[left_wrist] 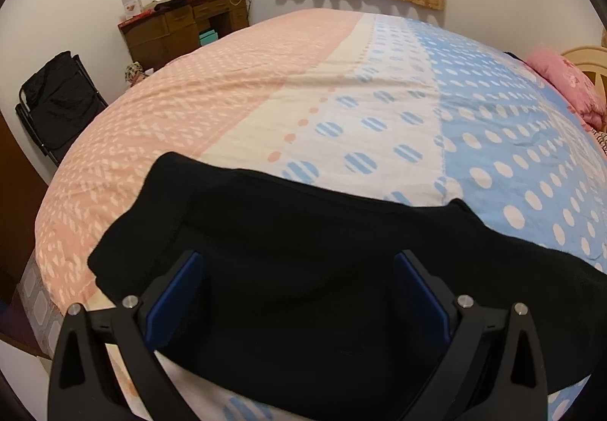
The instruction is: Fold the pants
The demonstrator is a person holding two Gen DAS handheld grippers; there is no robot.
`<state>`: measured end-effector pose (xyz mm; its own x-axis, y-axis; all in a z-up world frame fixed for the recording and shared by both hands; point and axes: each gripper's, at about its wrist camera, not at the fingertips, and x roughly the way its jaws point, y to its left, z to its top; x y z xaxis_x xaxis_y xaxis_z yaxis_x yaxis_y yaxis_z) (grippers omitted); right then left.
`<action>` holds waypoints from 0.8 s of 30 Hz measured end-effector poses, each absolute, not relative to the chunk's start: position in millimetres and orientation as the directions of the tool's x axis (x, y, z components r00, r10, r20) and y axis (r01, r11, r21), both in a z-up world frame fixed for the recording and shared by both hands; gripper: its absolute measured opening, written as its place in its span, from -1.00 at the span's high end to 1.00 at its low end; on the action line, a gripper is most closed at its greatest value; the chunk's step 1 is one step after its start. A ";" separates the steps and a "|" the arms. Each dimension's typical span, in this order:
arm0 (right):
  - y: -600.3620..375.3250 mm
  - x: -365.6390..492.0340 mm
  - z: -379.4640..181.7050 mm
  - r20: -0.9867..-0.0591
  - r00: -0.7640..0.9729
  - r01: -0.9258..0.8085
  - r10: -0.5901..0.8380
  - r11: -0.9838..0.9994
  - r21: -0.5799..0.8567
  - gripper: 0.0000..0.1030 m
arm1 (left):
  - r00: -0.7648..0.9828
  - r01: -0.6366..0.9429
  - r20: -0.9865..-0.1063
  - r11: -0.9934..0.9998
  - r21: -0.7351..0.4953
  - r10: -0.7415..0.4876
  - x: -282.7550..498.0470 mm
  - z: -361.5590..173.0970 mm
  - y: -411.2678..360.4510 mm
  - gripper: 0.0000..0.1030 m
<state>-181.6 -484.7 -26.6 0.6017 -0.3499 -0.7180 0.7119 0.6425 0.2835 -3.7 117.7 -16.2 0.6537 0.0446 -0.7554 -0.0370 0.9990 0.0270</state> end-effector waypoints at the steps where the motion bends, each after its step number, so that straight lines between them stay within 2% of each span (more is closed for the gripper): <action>1: -482.8 -180.5 -24.5 -0.722 0.600 0.709 -0.345 0.648 0.279 0.85 | 0.653 -0.041 -0.756 0.999 0.029 0.048 -3.7 -16.6 119.3 -0.99; 5: -466.1 -195.3 9.7 -0.641 0.684 0.653 -0.348 0.684 0.325 0.85 | 0.648 -0.056 -0.760 0.998 0.020 0.052 -3.3 -18.4 126.1 -0.99; 8: -462.6 -219.5 34.5 -0.556 0.781 0.576 -0.283 0.672 0.466 0.85 | 0.645 -0.058 -0.763 0.998 0.008 0.043 -2.3 -19.3 127.4 -0.98; 11: -472.4 -247.6 29.9 -0.469 0.875 0.439 -0.121 0.608 0.661 0.84 | 0.646 -0.045 -0.763 0.999 -0.003 0.027 -1.7 -19.3 124.1 -0.99; 12: -473.4 -247.1 24.5 -0.537 0.835 0.486 -0.119 0.615 0.621 0.84 | 0.647 -0.035 -0.762 0.999 -0.009 0.016 -1.8 -19.3 121.7 -0.99; 13: -472.5 -245.1 17.9 -0.650 0.741 0.585 -0.169 0.637 0.502 0.84 | 0.647 -0.027 -0.763 1.000 -0.013 0.007 -1.7 -19.5 119.7 -0.99; 14: -471.3 -246.0 10.5 -0.722 0.651 0.658 -0.236 0.650 0.381 0.84 | 0.646 -0.021 -0.763 1.000 -0.017 0.001 -1.6 -19.8 118.0 -0.99; 15: -472.6 -250.1 3.3 -0.741 0.627 0.670 -0.241 0.651 0.356 0.84 | 0.645 -0.008 -0.764 1.000 -0.021 -0.010 -1.6 -20.1 114.9 -0.99; 18: -479.3 -266.5 -5.6 -0.713 0.671 0.659 -0.203 0.606 0.447 0.83 | 0.648 0.013 -0.761 1.000 -0.017 -0.021 -2.4 -19.7 109.4 -0.98; 24: -469.6 -273.9 -6.6 -0.695 0.688 0.641 -0.209 0.623 0.448 0.83 | 0.650 0.015 -0.760 1.000 -0.016 -0.021 -3.6 -18.2 108.8 -0.99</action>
